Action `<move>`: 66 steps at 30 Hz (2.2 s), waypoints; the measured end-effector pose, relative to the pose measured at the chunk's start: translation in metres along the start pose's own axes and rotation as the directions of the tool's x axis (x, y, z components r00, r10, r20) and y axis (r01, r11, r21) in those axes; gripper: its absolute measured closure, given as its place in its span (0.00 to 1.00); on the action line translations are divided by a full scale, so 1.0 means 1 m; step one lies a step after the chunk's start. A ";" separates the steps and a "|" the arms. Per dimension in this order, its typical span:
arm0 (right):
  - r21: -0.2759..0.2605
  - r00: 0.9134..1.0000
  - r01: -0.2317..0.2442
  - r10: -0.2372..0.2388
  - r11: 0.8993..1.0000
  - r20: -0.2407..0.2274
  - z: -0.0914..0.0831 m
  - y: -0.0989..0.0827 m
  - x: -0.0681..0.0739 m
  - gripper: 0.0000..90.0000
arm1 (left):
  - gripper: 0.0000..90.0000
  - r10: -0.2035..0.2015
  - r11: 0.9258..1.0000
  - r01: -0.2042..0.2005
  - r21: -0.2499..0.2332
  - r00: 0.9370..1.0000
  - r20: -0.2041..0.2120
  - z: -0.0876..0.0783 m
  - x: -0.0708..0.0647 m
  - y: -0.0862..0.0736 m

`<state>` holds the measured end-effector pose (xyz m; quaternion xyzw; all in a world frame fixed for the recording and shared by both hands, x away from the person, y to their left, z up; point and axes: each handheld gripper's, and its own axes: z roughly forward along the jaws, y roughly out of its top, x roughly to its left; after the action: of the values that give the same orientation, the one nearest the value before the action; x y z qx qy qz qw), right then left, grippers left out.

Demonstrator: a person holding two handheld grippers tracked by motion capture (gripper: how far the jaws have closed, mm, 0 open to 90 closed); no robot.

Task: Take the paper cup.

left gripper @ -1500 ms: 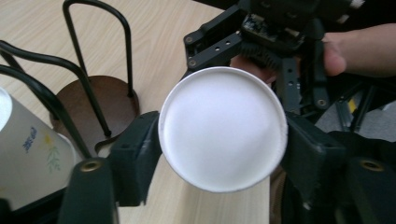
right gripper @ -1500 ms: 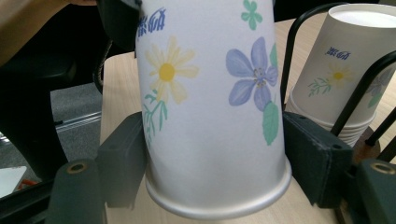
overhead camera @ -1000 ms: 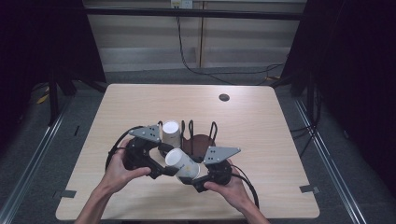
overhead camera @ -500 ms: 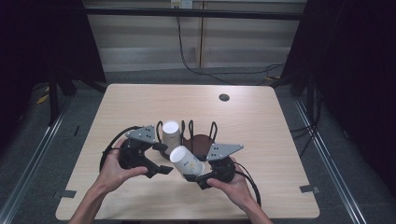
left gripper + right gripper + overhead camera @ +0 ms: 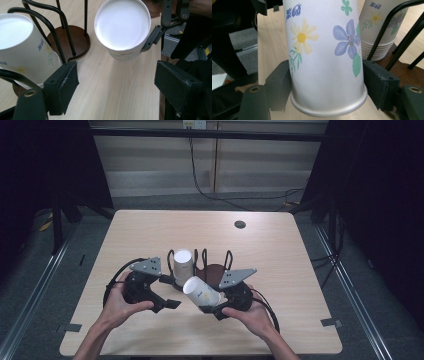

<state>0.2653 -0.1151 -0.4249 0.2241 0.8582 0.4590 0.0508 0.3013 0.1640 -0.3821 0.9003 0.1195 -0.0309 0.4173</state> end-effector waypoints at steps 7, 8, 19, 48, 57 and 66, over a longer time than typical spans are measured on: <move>0.114 1.000 0.003 -0.004 0.993 0.005 -0.002 0.006 -0.006 0.31 | 0.20 0.000 1.000 0.000 0.020 1.000 0.009 0.004 0.001 0.000; 0.122 1.000 0.001 -0.002 0.993 0.002 -0.003 0.007 -0.006 0.31 | 0.20 -0.005 1.000 0.005 0.021 1.000 0.010 0.004 0.000 0.000; 0.216 0.999 0.040 -0.032 0.976 -0.042 -0.002 0.014 -0.006 0.31 | 0.18 0.005 0.999 -0.005 0.052 1.000 -0.001 0.016 -0.002 -0.001; 0.400 0.992 0.121 -0.098 0.908 -0.078 0.008 0.015 -0.001 0.31 | 0.21 0.043 0.983 -0.047 0.176 0.999 0.025 0.045 -0.012 -0.004; 0.446 0.987 0.158 -0.138 0.881 -0.078 0.008 0.019 0.003 0.31 | 0.21 0.056 0.981 -0.058 0.185 0.998 0.015 0.052 -0.016 -0.002; 0.500 0.983 0.181 -0.141 0.847 -0.116 0.019 0.017 0.009 0.31 | 0.24 0.062 0.976 -0.070 0.207 0.997 0.045 0.057 -0.017 -0.002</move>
<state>0.2685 -0.0884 -0.4209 0.1396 0.9658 0.2185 -0.0040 0.2868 0.1187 -0.4183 0.9418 0.0777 -0.0466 0.3238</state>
